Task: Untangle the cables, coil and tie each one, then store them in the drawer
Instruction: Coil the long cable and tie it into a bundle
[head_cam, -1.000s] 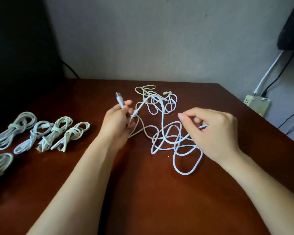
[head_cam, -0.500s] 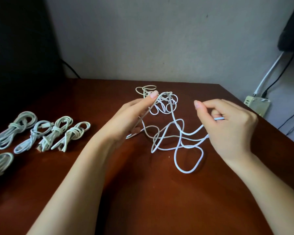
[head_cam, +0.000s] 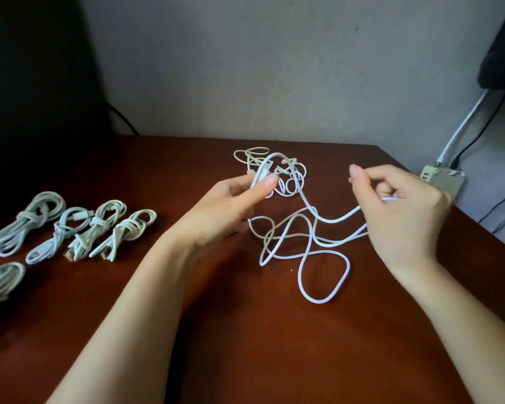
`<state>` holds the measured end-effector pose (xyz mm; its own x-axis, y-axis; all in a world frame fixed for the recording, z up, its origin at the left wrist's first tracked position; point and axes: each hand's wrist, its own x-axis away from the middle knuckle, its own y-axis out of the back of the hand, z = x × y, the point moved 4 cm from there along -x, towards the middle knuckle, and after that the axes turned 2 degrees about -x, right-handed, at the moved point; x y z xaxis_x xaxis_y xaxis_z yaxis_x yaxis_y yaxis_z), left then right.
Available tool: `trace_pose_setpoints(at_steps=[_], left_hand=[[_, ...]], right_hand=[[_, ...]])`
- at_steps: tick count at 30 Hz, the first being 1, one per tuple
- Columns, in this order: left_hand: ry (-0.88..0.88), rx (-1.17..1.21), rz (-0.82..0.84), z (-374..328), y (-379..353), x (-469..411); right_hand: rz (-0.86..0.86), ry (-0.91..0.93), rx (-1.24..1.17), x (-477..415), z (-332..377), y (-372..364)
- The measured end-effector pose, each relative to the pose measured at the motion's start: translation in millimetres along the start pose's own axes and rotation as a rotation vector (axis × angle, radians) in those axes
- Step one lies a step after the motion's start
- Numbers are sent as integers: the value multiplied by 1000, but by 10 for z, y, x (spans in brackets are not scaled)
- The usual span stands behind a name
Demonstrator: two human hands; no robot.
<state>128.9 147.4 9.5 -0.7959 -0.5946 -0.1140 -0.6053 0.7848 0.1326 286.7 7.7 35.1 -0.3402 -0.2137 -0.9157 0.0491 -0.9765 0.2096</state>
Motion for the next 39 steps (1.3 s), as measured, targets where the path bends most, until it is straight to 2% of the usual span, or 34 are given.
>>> trace_pose_setpoints(at_steps=[5,8,11,14,17,20,30,36,39], left_hand=[[7,78,-53,-48,-36,6],[-8,148,-143,-52,-2,-12],[9,372,-182,-57,20,-19],[46,611,-140,-66,-15,-16],[75,742,-80,-88,-76,3],[93,729,-59,-91,-133,3],[84,415,59,-34,-362,-7],[72,367,124,-46,-419,-2],[35,434,98,-64,-382,-23]], right_hand=[[7,28,-21,8,19,2],[21,46,-29,13,35,-4],[52,90,-41,37,75,-23],[99,173,-56,84,139,-59],[134,239,-85,121,199,-77],[145,269,-90,133,251,-74],[249,323,-205,218,351,-128],[293,269,-275,197,384,-111],[337,200,-306,175,363,-113]])
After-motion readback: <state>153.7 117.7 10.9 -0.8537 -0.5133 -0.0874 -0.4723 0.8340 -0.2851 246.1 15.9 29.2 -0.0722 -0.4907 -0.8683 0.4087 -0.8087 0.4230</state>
